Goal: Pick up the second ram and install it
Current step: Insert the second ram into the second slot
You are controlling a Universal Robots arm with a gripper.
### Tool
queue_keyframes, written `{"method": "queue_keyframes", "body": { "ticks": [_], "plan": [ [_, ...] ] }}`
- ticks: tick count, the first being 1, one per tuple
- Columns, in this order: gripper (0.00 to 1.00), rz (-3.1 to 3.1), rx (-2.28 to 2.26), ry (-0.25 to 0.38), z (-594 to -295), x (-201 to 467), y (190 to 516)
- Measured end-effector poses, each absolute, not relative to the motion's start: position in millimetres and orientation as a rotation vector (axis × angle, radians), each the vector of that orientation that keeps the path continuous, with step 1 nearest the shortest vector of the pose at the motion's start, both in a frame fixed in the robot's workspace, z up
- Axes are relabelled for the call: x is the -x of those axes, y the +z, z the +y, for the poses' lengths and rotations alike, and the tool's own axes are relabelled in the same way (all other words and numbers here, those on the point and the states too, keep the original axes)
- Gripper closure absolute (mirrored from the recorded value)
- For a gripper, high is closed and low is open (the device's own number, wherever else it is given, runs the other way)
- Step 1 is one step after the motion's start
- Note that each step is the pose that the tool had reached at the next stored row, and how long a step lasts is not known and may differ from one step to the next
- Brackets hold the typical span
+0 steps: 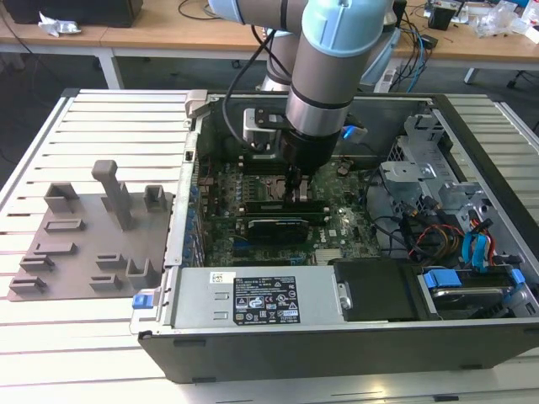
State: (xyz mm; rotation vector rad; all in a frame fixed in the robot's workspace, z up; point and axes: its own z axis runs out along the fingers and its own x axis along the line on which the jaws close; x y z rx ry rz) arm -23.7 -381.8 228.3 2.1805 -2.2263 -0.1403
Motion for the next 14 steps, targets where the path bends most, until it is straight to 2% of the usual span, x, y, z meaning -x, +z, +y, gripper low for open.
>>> {"method": "queue_keyframes", "body": {
  "ticks": [9,10,11,14],
  "plan": [
    [0.87,-2.227,-2.181,-0.142,-380.4,23.9,223.3],
    [0.79,-2.227,-2.181,-0.142,-380.4,23.9,223.1],
    [0.79,-2.226,-2.181,-0.141,-380.5,23.9,223.7],
    [0.80,-2.222,-2.176,-0.130,-377.4,23.9,254.8]
  ]
}}
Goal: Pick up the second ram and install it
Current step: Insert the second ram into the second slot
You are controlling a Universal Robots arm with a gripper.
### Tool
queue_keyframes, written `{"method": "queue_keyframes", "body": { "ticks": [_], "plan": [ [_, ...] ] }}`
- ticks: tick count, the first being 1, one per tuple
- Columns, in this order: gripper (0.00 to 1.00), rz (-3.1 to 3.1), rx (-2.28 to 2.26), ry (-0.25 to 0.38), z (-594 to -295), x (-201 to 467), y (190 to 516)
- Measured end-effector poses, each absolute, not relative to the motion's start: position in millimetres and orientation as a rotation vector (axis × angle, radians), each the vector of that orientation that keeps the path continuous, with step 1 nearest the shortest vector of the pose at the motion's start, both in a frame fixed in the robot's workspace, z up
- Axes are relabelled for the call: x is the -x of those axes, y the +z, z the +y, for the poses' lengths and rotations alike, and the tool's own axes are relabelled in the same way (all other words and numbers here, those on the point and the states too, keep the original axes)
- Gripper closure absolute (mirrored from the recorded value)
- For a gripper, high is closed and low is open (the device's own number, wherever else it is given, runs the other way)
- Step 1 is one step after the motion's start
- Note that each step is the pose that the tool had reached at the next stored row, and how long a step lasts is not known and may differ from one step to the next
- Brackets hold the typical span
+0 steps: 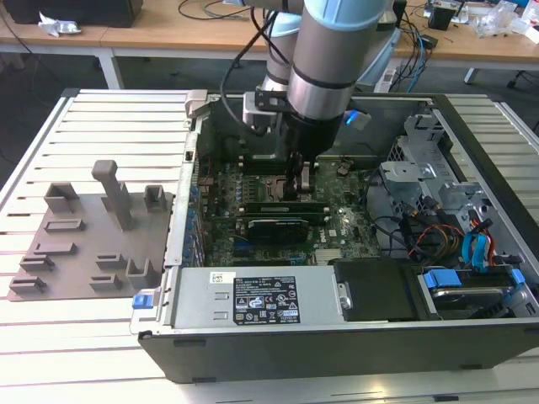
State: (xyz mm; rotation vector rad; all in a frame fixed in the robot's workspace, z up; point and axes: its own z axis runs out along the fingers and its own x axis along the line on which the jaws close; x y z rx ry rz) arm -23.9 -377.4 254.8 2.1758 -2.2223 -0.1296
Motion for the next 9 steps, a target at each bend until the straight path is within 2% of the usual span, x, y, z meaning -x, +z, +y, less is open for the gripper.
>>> {"method": "queue_keyframes", "body": {
  "ticks": [1,3,9],
  "plan": [
    [0.87,-2.220,-2.173,-0.123,-375.9,23.9,263.4],
    [0.90,-2.218,-2.171,-0.118,-375.0,23.8,273.2],
    [0.90,-2.218,-2.171,-0.118,-375.0,23.9,274.0]
  ]
}}
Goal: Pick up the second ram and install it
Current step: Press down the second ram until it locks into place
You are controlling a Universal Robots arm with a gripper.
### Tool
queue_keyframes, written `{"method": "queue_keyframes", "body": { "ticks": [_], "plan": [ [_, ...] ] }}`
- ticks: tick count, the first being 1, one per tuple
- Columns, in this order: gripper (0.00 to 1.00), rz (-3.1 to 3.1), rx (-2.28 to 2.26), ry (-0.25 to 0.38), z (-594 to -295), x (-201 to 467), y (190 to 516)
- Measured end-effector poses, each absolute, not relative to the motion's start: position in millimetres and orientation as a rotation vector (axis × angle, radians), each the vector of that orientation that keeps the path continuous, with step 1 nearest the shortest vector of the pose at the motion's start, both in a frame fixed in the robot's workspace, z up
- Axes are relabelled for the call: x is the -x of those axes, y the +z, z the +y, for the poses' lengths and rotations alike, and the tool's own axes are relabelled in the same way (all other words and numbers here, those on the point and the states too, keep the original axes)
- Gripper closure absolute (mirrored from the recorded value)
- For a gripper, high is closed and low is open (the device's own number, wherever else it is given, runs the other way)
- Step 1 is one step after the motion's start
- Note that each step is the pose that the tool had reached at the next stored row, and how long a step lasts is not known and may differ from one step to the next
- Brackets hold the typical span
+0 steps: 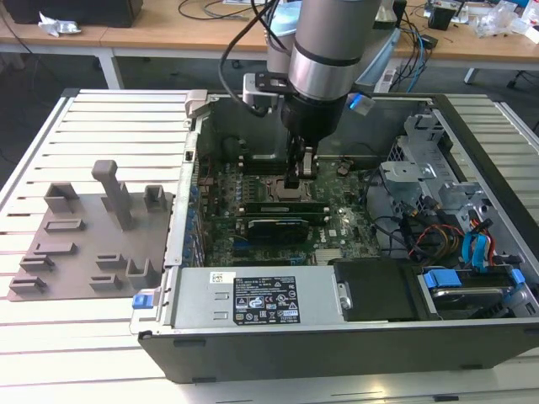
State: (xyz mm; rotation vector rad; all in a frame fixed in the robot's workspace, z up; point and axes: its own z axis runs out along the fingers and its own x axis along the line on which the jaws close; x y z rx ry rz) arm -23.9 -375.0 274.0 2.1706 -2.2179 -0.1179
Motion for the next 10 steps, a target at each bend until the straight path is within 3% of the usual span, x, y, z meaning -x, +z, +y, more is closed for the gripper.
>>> {"method": "queue_keyframes", "body": {
  "ticks": [10],
  "plan": [
    [0.90,-2.214,-2.166,-0.127,-375.0,-24.8,245.5]
  ]
}}
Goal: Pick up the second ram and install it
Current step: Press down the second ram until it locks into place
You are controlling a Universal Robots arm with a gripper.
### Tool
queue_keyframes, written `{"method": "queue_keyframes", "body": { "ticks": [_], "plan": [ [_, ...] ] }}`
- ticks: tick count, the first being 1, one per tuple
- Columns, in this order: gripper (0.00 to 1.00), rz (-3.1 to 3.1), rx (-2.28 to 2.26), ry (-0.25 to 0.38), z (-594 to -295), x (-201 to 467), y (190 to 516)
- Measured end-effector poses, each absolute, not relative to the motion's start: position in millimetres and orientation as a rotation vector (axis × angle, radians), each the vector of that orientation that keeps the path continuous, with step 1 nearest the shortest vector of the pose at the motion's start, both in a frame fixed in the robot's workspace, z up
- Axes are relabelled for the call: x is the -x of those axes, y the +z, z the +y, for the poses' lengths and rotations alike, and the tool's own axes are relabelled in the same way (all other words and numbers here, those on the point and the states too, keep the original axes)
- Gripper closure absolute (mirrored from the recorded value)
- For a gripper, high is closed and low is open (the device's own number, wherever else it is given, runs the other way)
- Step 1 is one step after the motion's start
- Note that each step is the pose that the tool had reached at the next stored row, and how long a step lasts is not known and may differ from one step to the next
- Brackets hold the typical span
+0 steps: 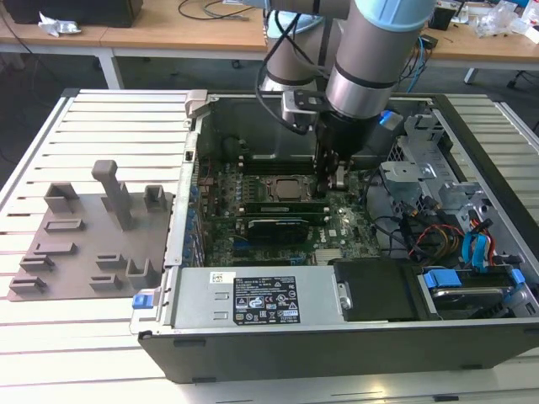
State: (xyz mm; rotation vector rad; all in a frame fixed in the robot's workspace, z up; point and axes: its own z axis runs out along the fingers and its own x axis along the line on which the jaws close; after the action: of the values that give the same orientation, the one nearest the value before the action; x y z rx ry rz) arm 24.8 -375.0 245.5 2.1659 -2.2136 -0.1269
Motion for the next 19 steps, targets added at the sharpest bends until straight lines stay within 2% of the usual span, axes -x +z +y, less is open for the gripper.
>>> {"method": "queue_keyframes", "body": {
  "ticks": [4,8,19],
  "plan": [
    [0.90,-2.213,-2.166,-0.126,-375.0,-25.4,229.5],
    [0.90,-2.216,-2.169,-0.122,-374.9,-22.7,238.8],
    [0.90,-2.224,-2.178,-0.109,-374.9,72.1,230.9]
  ]
}}
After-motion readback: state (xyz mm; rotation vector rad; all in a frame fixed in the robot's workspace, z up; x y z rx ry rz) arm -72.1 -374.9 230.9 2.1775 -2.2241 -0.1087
